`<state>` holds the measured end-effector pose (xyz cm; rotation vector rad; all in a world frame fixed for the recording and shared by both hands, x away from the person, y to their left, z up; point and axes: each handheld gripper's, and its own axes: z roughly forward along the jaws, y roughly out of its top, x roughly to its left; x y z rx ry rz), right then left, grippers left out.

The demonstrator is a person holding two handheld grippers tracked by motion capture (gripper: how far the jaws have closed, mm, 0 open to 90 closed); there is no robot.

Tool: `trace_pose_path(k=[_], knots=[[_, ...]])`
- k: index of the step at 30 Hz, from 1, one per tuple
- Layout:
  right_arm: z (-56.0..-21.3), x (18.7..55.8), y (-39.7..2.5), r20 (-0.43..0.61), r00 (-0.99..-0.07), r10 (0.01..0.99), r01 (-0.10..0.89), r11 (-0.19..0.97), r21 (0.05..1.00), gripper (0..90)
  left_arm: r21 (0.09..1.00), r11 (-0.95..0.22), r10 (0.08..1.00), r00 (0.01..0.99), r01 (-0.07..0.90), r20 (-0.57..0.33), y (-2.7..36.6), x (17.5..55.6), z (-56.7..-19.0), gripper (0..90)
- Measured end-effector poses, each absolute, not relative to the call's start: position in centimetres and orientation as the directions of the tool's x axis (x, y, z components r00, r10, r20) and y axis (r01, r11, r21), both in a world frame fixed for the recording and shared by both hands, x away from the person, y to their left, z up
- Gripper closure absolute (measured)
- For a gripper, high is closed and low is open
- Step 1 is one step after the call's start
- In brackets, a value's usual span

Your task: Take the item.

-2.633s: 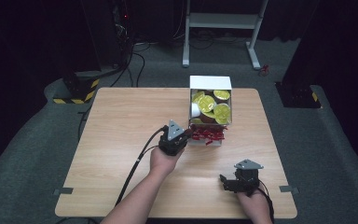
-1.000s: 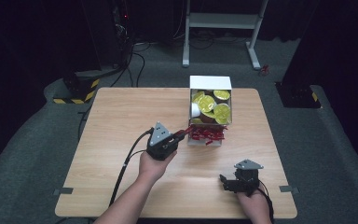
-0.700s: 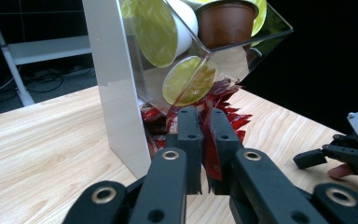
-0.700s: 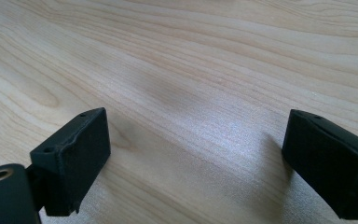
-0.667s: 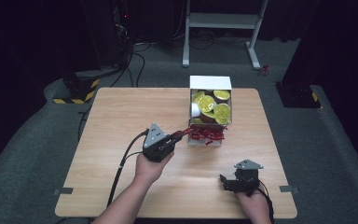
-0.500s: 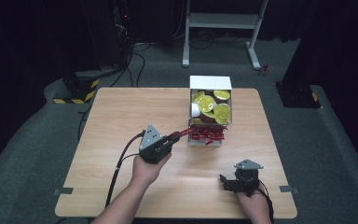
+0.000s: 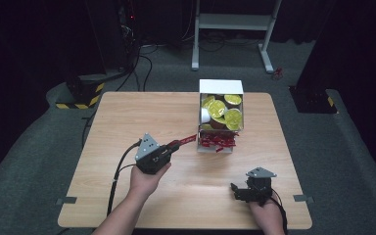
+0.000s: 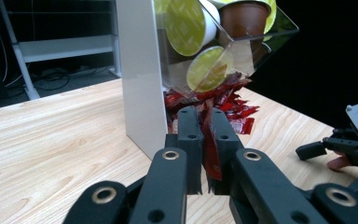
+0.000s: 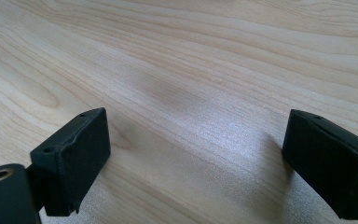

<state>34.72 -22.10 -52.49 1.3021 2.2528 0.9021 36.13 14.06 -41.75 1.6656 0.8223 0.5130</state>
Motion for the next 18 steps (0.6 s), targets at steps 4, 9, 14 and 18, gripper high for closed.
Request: trace_pose_path(k=[4,9,14,18], knots=[[-52.5,34.7,-22.1,-0.011,-0.495,0.869,0.621,0.363,0.694,7.4,0.965,-0.109,0.753,0.654,0.238,-0.076,14.3,35.8,-41.7,86.0],[-52.5,34.7,-22.1,-0.011,-0.495,0.869,0.621,0.363,0.695,7.4,0.964,-0.108,0.765,0.639,0.243,-0.075,14.9,35.6,-41.6,86.0],[-52.5,34.7,-22.1,-0.01,-0.495,0.869,0.621,0.363,0.695,7.5,0.967,-0.11,0.783,0.619,0.23,-0.058,15.7,35.8,-41.4,86.0],[-52.5,34.7,-22.1,-0.011,-0.495,0.869,0.621,0.363,0.695,7.4,0.962,-0.097,0.795,0.602,0.254,-0.079,16.6,36.1,-41.7,86.0]])
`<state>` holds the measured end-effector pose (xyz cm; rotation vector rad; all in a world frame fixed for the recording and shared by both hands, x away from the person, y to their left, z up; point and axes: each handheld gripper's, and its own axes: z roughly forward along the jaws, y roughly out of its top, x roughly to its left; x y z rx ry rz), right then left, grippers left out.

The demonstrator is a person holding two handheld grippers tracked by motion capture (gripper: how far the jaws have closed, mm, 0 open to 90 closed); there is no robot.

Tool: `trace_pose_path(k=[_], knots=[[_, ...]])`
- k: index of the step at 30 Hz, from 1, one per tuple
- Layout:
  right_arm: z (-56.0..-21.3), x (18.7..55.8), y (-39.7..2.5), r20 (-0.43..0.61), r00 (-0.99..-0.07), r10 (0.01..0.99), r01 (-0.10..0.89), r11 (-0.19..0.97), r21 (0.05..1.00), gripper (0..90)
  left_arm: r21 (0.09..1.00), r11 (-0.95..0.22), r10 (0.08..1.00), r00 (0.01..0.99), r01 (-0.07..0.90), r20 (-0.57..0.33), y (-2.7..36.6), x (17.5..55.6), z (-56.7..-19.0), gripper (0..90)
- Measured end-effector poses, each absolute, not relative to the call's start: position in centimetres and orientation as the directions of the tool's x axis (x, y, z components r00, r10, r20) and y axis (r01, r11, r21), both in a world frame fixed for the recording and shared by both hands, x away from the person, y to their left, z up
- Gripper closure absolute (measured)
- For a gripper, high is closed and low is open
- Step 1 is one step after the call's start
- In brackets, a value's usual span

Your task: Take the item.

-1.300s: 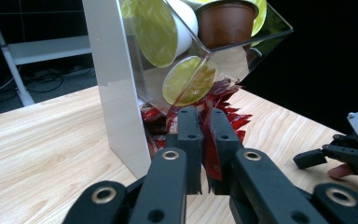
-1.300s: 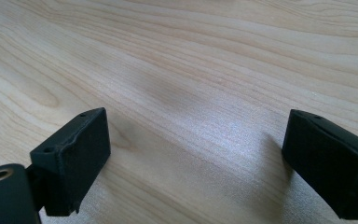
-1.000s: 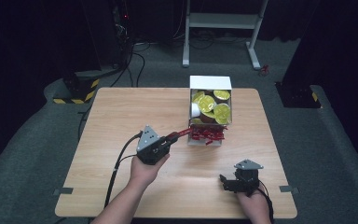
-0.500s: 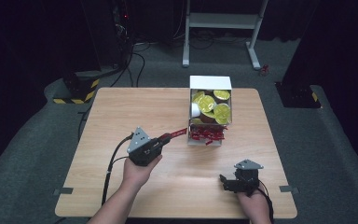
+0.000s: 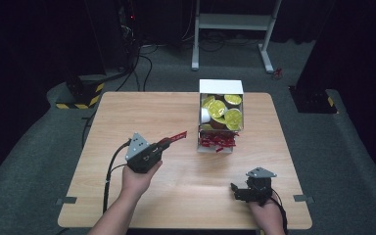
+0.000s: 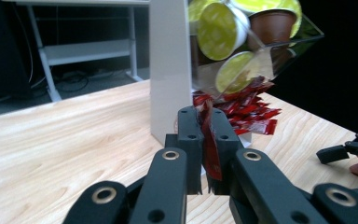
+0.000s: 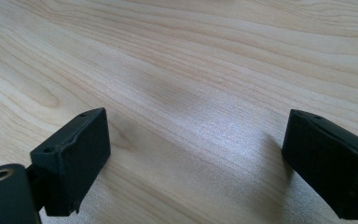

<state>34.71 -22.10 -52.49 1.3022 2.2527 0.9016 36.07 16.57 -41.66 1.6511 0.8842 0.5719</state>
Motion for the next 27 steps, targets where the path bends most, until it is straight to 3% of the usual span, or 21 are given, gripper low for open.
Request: trace_pose_path(k=[27], knots=[[-52.5,34.7,-22.1,-0.008,-0.492,0.87,0.624,0.359,0.694,7.4,0.964,-0.058,0.868,0.491,0.258,-0.079,21.3,37.6,-42.3,86.0]])
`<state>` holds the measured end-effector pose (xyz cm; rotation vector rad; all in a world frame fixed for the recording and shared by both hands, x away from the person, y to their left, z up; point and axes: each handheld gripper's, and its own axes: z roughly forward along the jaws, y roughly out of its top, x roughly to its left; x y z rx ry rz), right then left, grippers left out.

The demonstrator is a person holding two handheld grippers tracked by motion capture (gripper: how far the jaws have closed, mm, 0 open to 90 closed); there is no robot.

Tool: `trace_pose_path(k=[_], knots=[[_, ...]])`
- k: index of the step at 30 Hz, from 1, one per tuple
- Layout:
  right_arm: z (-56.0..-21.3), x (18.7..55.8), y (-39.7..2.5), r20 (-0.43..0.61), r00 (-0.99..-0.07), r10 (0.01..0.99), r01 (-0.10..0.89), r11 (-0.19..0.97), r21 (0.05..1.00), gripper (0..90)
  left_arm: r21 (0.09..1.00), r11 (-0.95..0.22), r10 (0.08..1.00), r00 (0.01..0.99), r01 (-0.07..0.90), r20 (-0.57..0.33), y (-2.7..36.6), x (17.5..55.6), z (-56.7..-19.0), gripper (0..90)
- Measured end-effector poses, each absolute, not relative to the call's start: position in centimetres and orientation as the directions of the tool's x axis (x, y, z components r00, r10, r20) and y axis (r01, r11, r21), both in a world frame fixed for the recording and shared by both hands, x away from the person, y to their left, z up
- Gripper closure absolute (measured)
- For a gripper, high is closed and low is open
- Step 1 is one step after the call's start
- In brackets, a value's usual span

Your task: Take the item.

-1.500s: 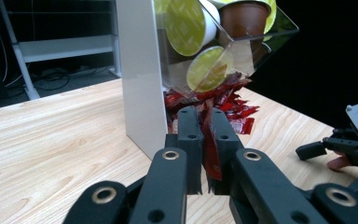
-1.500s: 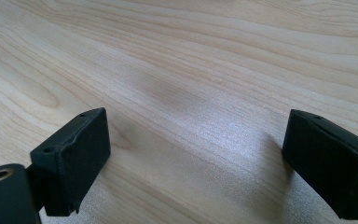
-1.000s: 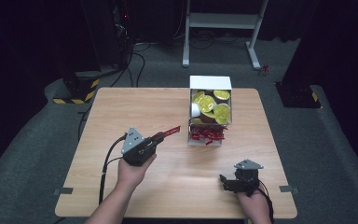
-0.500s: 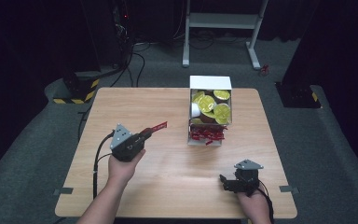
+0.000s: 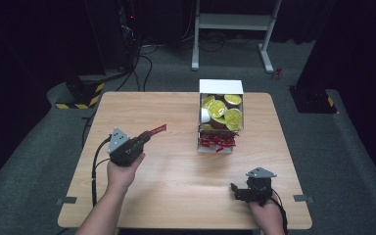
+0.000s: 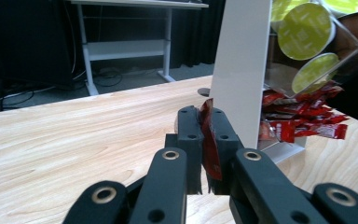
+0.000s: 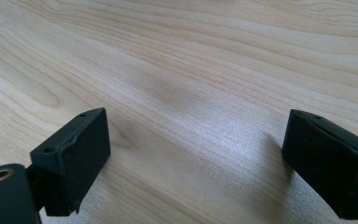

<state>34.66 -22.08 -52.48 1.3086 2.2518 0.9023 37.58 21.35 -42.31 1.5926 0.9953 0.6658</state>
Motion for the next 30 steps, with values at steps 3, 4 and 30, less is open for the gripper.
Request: trace_pose_path(k=[3,4,30], knots=[[-52.5,34.7,-22.1,-0.008,-0.492,0.87,0.624,0.359,0.694,7.4,0.965,-0.073,0.87,0.49,0.253,-0.063,21.5,37.7,-42.4,86.0],[-52.5,34.6,-22.1,-0.007,-0.49,0.871,0.626,0.358,0.693,7.4,0.964,-0.071,0.868,0.492,0.255,-0.066,21.6,37.8,-42.5,86.0],[-52.5,34.6,-22.0,-0.004,-0.49,0.872,0.628,0.357,0.691,7.4,0.95,-0.088,0.908,0.416,0.3,-0.048,22.6,40.1,-45.1,85.9]])
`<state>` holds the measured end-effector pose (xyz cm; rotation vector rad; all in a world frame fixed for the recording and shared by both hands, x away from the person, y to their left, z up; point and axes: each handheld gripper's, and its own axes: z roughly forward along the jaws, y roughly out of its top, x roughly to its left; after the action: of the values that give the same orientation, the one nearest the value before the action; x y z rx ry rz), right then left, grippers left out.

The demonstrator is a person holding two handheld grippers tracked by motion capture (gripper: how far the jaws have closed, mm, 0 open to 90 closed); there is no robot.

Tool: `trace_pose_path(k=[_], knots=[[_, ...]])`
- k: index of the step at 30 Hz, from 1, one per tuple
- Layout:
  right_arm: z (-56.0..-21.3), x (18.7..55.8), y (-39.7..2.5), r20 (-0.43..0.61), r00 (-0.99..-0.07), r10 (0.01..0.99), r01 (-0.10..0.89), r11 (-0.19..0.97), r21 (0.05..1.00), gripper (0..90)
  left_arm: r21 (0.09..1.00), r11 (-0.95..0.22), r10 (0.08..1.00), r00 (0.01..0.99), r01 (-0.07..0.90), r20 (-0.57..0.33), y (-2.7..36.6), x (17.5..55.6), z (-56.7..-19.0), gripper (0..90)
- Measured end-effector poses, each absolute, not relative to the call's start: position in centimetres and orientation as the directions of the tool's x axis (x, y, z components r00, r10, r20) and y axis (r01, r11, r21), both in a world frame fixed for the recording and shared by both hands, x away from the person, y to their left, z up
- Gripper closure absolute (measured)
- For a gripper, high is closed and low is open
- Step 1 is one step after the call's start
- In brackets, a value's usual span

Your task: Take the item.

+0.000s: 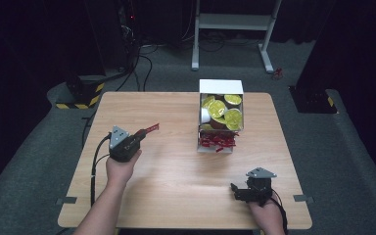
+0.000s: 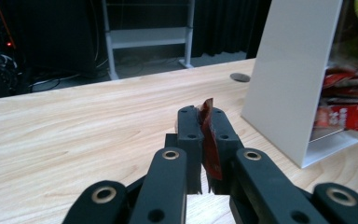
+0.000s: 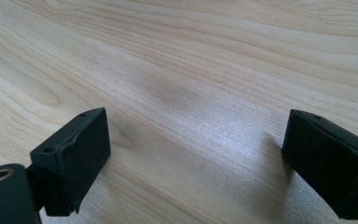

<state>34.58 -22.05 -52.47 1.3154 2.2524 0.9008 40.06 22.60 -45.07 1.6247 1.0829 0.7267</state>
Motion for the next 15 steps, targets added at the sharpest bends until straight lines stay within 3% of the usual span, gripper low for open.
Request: trace_pose_path(k=[8,15], knots=[[-52.5,34.6,-22.0,-0.005,-0.497,0.868,0.625,0.362,0.692,7.4,0.932,-0.144,0.93,0.367,0.333,0.012,23.1,41.4,-46.8,85.8],[-52.5,34.7,-22.1,-0.008,-0.501,0.865,0.621,0.366,0.693,7.4,0.915,-0.155,0.928,0.372,0.372,0.006,22.9,41.9,-48.5,85.5]])
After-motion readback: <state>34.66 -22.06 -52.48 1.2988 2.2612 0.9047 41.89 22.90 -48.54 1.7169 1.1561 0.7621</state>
